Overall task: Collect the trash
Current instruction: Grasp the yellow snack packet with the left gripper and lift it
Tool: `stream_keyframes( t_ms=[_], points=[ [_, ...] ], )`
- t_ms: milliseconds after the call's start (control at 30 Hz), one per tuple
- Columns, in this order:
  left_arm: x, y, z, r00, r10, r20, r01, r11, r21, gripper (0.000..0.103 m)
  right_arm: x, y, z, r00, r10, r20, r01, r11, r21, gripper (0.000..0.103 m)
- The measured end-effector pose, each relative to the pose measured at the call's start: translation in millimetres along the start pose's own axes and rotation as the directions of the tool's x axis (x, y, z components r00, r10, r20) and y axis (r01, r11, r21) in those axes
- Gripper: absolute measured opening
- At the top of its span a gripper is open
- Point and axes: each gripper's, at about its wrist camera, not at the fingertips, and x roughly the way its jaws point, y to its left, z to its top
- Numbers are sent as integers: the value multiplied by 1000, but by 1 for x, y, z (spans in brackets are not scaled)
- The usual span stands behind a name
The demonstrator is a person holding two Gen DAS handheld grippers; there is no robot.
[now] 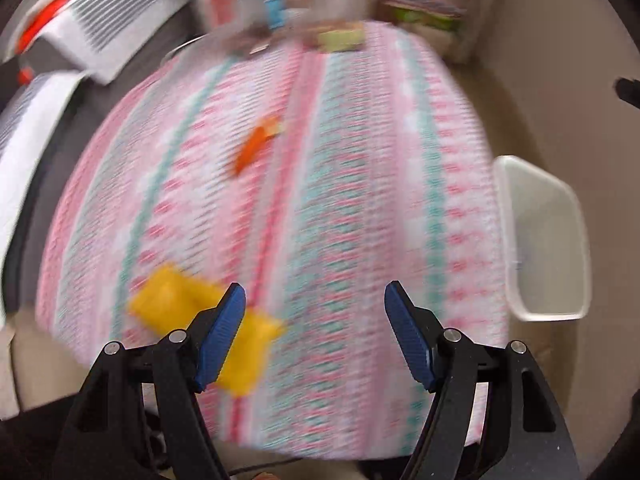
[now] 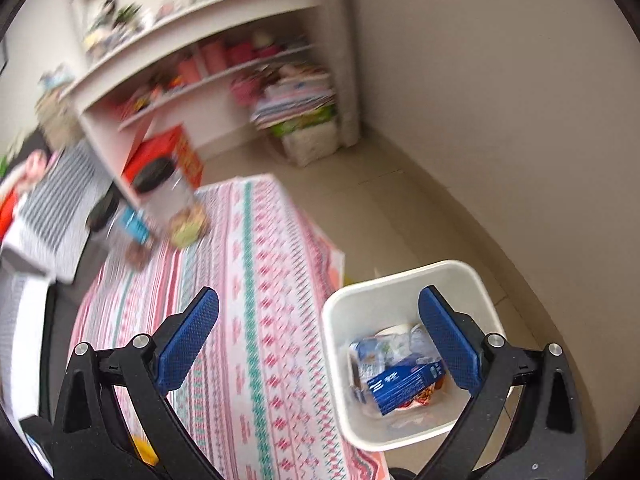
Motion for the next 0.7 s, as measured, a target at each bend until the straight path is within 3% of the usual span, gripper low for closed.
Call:
stream_keyframes(
  t_ms=[167,333,500,600,700],
  points=[
    [12,63,-25,993,73,-91,-85,986,-140,71,7,28,-10,999,12,-38,-16,996,-90,96],
    [48,105,-42,973,-51,-227,-28,943,-333,71,16,43,-20,997,15,-77,-25,992,-126,96],
    [74,108,-35,958,-161,-236,53,913,-406,71,27,54,-25,995,-20,-99,3,986,-165,96],
    [78,108,-25,965,-166,-205,71,912,-403,70,33,59,-26,993,-31,-112,12,986,-165,96],
    [78,108,-14,966,-185,-182,109,927,-359,49,42,68,-27,991,-30,-130,8,986,-167,96]
  ],
)
